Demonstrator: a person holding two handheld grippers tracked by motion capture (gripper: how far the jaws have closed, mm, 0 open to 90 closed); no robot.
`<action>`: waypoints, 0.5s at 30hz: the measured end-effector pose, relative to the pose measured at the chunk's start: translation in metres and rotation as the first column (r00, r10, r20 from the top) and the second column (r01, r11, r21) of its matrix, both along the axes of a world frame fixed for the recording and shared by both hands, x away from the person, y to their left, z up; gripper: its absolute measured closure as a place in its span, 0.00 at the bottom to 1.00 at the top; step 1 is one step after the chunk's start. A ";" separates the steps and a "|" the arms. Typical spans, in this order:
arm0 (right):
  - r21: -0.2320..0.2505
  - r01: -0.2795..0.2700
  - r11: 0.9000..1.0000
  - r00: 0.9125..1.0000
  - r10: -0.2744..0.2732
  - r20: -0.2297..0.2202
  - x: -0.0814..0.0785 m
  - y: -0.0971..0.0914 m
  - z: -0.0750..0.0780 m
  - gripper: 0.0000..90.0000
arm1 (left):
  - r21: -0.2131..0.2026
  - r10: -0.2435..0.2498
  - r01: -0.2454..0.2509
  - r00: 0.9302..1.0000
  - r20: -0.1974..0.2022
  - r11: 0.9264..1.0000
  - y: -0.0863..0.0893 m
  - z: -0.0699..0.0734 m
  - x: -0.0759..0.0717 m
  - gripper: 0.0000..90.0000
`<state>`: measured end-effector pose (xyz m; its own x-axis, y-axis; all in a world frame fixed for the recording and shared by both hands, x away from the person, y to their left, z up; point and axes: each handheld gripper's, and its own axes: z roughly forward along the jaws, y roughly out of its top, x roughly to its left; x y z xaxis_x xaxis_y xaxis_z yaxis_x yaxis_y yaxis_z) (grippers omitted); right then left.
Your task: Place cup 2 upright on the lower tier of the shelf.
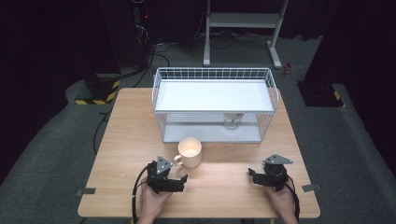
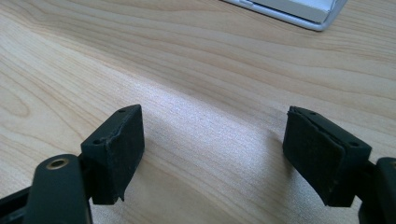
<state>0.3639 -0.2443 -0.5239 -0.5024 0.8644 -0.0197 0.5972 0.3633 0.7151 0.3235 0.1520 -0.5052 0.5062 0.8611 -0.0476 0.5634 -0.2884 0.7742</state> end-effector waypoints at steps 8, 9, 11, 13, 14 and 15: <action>-0.001 -0.001 1.000 1.000 0.001 0.001 0.000 0.000 0.000 0.23 | 0.004 0.011 -0.011 1.000 0.014 1.000 -0.007 0.003 0.013 0.00; 0.000 0.000 1.000 1.000 0.000 0.000 0.000 0.000 0.000 0.23 | 0.003 0.008 -0.008 1.000 0.014 1.000 -0.007 0.003 0.014 0.00; 0.000 0.000 1.000 1.000 0.000 0.000 0.000 0.000 0.000 0.23 | -0.002 0.003 -0.003 1.000 0.016 1.000 -0.009 0.005 0.016 0.00; 0.000 0.000 1.000 1.000 0.000 0.000 0.000 0.000 0.000 0.23 | 0.004 -0.002 0.002 1.000 0.020 1.000 -0.010 0.006 0.019 0.00; 0.000 0.000 1.000 1.000 0.000 0.000 0.000 0.000 0.000 0.23 | -0.004 -0.002 0.002 1.000 0.020 1.000 -0.010 0.006 0.020 0.00; 0.000 0.000 1.000 1.000 0.000 0.000 0.000 0.000 0.000 0.23 | -0.013 0.000 0.000 1.000 0.019 1.000 -0.011 0.006 0.021 0.00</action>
<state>0.3639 -0.2443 -0.5239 -0.5024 0.8644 -0.0193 0.5974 0.3632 0.7150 0.3445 0.1412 -0.4993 0.5073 0.8603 -0.0495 0.5486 -0.2781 0.7885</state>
